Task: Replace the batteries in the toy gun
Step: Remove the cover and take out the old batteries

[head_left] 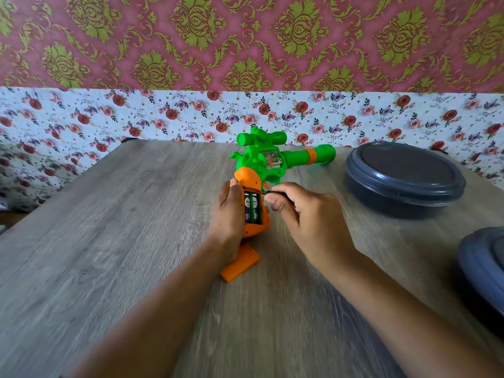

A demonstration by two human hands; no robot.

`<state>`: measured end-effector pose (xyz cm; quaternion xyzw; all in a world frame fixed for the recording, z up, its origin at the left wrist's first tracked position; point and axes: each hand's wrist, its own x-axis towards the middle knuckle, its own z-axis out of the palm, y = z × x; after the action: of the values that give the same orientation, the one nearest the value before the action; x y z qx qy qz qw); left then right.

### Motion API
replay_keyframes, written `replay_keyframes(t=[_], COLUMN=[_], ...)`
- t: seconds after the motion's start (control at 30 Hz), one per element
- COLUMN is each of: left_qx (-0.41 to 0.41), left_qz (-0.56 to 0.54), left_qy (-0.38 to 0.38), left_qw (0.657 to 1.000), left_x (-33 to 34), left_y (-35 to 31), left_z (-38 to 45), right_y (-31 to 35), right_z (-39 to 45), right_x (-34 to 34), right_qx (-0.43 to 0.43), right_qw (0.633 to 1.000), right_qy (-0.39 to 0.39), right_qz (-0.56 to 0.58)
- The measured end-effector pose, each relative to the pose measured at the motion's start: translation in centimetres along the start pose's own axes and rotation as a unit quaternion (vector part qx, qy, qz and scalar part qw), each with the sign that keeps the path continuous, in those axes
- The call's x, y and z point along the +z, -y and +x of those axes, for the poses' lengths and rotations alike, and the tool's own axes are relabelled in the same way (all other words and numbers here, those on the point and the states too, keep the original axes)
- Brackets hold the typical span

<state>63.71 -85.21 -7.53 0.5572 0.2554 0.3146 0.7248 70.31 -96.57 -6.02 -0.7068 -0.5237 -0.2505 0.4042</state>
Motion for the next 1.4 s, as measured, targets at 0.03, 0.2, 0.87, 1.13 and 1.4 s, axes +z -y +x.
replay_keyframes(t=[0.03,0.2,0.87,1.13,1.4], left_qx=[-0.003,-0.002,0.007,0.034,0.061], left_qz=[0.0,-0.005,-0.008,-0.004,0.03], left_qy=[0.0,0.007,0.009,0.019,0.017], left_qw=[1.0,1.0,1.0,0.999,0.998], left_x=[0.0,0.0,0.4,0.5,0.3], left_y=[0.0,-0.2,0.2,0.3,0.7], left_z=[0.0,-0.3,0.1,0.2,0.6], right_y=[0.0,-0.1,-0.3,-0.4,-0.8], right_z=[0.0,-0.1,-0.5,1.0,1.6], right_x=[0.0,0.0,0.6,0.7,1.3], right_qx=[0.0,0.069,0.05,0.01,-0.029], right_qw=[1.0,0.996,0.998,1.0,0.999], right_qy=[-0.003,-0.025,-0.039,-0.001,0.042], right_qz=[-0.002,0.058,0.007,-0.001,-0.002])
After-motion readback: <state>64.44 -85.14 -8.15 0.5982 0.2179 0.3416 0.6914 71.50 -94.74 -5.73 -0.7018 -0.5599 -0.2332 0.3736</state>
